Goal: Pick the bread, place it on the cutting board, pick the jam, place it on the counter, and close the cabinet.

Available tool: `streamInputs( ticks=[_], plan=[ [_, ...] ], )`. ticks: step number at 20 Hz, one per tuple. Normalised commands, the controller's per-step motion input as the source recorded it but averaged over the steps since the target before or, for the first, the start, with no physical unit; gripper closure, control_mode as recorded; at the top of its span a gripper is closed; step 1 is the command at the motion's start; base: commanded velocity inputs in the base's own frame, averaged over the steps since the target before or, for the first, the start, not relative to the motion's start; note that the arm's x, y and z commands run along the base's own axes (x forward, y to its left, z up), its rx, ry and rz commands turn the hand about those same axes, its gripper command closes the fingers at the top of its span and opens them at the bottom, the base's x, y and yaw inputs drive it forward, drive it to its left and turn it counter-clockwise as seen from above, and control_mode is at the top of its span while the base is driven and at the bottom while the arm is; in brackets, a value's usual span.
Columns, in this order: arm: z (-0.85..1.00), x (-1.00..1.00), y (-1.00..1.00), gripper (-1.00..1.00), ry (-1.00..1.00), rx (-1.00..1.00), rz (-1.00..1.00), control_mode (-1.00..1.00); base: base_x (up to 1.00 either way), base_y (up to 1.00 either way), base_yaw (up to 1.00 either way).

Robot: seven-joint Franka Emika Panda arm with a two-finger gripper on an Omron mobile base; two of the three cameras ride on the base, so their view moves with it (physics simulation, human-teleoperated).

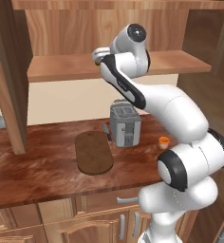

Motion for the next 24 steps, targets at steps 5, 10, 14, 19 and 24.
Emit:
streamInputs(
  ticks=[5,10,14,19,24],
  plan=[
    [-0.09,0.21,0.0,-1.0,0.0,0.0,0.0,-1.0,0.0,0.0,0.0],
    [-0.11,0.25,0.0,-1.0,0.0,0.0,0.0,-1.0,0.0,0.0,0.0],
    [-0.05,0.29,0.0,-1.0,0.0,0.0,0.0,-1.0,0.0,0.0,0.0],
    [-0.01,0.31,0.0,-1.0,0.0,0.0,0.0,-1.0,0.0,0.0,0.0],
    [0.0,0.28,0.0,-1.0,0.0,0.0,0.0,-1.0,0.0,0.0,0.0]
  ],
)
